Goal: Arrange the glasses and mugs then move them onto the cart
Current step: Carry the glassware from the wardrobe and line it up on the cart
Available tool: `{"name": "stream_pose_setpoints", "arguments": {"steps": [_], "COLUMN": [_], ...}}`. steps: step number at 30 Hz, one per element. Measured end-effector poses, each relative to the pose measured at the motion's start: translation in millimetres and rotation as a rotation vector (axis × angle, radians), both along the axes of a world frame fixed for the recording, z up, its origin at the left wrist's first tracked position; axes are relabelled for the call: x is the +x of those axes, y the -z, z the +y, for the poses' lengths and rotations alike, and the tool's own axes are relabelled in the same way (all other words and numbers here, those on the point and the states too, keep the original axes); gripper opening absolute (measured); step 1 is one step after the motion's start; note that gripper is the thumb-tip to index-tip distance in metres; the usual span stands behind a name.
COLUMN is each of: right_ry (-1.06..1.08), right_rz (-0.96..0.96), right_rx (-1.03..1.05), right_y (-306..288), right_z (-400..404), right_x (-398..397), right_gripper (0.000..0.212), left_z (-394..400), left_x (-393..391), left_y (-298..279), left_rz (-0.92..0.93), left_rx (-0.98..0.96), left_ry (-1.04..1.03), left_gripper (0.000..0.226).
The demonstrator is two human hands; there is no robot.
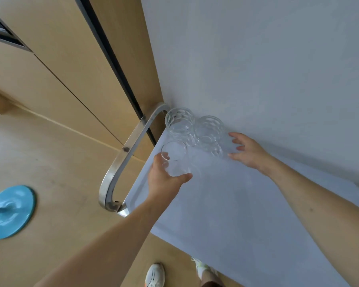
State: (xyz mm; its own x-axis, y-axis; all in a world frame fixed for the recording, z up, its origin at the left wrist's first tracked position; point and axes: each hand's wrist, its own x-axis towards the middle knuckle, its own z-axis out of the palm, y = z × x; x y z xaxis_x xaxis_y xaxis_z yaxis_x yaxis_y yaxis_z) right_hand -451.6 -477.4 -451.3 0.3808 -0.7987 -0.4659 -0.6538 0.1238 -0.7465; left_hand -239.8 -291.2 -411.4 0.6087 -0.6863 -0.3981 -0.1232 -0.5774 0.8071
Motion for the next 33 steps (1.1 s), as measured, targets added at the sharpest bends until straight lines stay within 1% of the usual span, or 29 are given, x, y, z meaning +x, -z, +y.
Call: {"name": "stream_pose_setpoints", "arguments": {"steps": [4, 8, 13, 18, 24, 30, 33], "right_ry": [0.026, 0.030, 0.004, 0.050, 0.071, 0.060, 0.051], "right_rz": [0.119, 0.183, 0.294, 0.324, 0.345, 0.349, 0.329], "right_rx": [-0.090, -0.154, -0.221, -0.240, -0.179, -0.194, -0.186], "right_y": [-25, -47, -55, -46, -33, -11, 0], "right_z": [45, 102, 176, 244, 309, 353, 375], "right_x": [-8, -4, 6, 15, 32, 51, 51], "right_gripper": [0.075, 0.072, 0.077, 0.074, 0.074, 0.065, 0.062], "left_z": [19, 48, 90, 129, 176, 217, 240], "left_x": [3, 10, 24, 38, 48, 54, 52], "left_y": [-9, -19, -23, -22, -8, 19, 30], "left_rz": [0.005, 0.004, -0.017, -0.009, 0.056, 0.137, 0.145], "left_rx": [-0.035, -0.081, -0.120, -0.134, -0.107, -0.070, -0.038], "left_ry": [0.054, 0.125, 0.218, 0.292, 0.307, 0.270, 0.232], "left_gripper": [0.078, 0.080, 0.079, 0.081, 0.083, 0.086, 0.084]}}
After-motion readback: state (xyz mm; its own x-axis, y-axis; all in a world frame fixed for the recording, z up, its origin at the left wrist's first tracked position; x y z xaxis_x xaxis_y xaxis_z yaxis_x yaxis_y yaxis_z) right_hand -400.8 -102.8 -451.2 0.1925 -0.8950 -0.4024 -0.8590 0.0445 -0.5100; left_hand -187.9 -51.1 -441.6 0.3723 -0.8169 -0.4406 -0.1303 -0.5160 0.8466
